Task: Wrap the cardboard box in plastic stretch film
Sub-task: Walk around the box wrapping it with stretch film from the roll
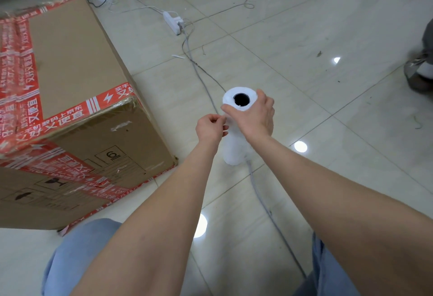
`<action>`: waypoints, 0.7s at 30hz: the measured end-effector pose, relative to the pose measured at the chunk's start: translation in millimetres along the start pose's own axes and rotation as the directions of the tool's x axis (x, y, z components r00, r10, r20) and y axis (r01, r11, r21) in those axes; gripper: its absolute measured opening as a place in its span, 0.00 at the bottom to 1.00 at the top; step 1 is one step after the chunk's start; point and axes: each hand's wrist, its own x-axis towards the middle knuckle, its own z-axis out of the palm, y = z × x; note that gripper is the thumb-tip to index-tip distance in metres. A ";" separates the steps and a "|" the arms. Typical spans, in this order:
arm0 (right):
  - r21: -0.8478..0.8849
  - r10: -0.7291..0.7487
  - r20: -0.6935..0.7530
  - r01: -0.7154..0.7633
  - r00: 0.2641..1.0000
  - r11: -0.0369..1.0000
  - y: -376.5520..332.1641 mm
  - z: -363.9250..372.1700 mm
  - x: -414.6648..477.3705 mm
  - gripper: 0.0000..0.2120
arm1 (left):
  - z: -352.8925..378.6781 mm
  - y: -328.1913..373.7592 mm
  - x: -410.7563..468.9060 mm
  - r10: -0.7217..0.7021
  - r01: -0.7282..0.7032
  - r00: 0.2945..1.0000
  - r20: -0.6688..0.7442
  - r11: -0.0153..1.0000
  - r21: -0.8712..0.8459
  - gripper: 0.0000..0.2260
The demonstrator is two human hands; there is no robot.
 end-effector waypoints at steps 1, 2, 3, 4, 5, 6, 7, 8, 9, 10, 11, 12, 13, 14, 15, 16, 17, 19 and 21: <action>-0.036 0.010 0.002 -0.010 1.000 0.999 -5.6 2.0 2.2 0.50 | -0.4 0.3 0.6 -0.002 0.002 1.000 -0.008 1.000 0.009 0.04; -0.064 0.026 0.001 -0.026 1.000 0.998 -9.6 3.5 4.1 0.49 | -1.9 0.7 1.4 -0.001 0.001 1.000 -0.028 1.000 0.008 0.05; -0.081 0.043 -0.001 -0.043 0.999 0.996 -12.4 4.6 5.7 0.48 | -4.1 1.7 3.0 0.003 -0.003 0.998 -0.055 1.000 -0.002 0.06; -0.088 0.056 -0.001 -0.056 0.998 0.995 -14.1 5.3 6.8 0.46 | -7.0 2.4 5.3 0.007 -0.008 0.997 -0.079 1.000 -0.019 0.06; -0.090 0.063 0.001 -0.063 0.998 0.994 -14.8 5.9 8.0 0.43 | -9.8 3.5 7.1 0.006 -0.010 0.996 -0.093 0.999 -0.037 0.07; -0.091 0.060 0.003 -0.059 0.998 0.994 -15.3 6.2 8.7 0.41 | -12.3 5.2 7.9 -0.004 -0.002 0.996 -0.094 0.998 -0.066 0.07; -0.090 0.050 0.007 -0.049 0.999 0.995 -15.4 6.2 9.4 0.39 | -14.0 6.8 7.9 -0.021 0.011 0.996 -0.090 0.994 -0.104 0.06; -0.090 0.035 0.012 -0.034 0.999 0.995 -15.4 5.6 10.1 0.38 | -14.7 8.0 7.4 -0.042 0.028 0.995 -0.086 0.988 -0.152 0.06; -0.089 0.020 0.020 -0.018 1.000 0.996 -15.5 4.8 10.7 0.38 | -14.7 8.7 6.6 -0.056 0.038 0.994 -0.089 0.980 -0.198 0.06; -0.090 0.010 0.032 -0.008 0.999 0.996 -15.9 3.8 11.2 0.38 | -14.9 9.9 5.2 -0.069 0.043 0.993 -0.097 0.968 -0.247 0.06; -0.094 0.009 0.046 -0.005 0.999 0.996 -16.7 2.8 11.3 0.39 | -15.3 11.4 3.8 -0.077 0.042 0.991 -0.110 0.955 -0.293 0.06; -0.105 0.011 0.062 -0.004 0.998 0.994 -18.0 2.1 10.8 0.40 | -16.1 13.3 3.2 -0.080 0.035 0.989 -0.123 0.943 -0.331 0.07; -0.122 0.014 0.079 -0.004 0.997 0.992 -19.7 2.5 9.8 0.42 | -17.1 14.7 4.0 -0.077 0.025 0.988 -0.133 0.934 -0.356 0.08; -0.142 0.018 0.094 -0.004 0.995 0.990 -21.7 3.5 8.6 0.44 | -18.3 15.9 5.2 -0.069 0.015 0.988 -0.137 0.931 -0.365 0.09; -0.164 0.022 0.102 -0.006 0.995 0.986 -23.9 5.1 7.4 0.46 | -19.3 17.3 6.2 -0.058 0.005 0.989 -0.138 0.935 -0.356 0.09; -0.191 0.027 0.101 -0.007 0.994 0.982 -25.9 6.5 6.6 0.46 | -20.7 18.6 6.4 -0.044 -0.004 0.989 -0.138 0.944 -0.331 0.09; -0.221 0.029 0.097 -0.007 0.995 0.975 -27.3 7.4 6.3 0.45 | -22.3 19.4 6.3 -0.029 -0.014 0.989 -0.143 0.956 -0.292 0.08; -0.260 0.017 0.110 0.012 0.994 0.966 -27.5 7.3 8.3 0.42 | -26.8 18.9 5.7 0.015 -0.049 0.986 -0.168 0.978 -0.201 0.07; -0.251 -0.022 0.163 0.063 0.986 0.966 -24.3 5.0 11.8 0.40 | -32.4 15.5 5.2 0.071 -0.099 0.979 -0.190 0.985 -0.142 0.05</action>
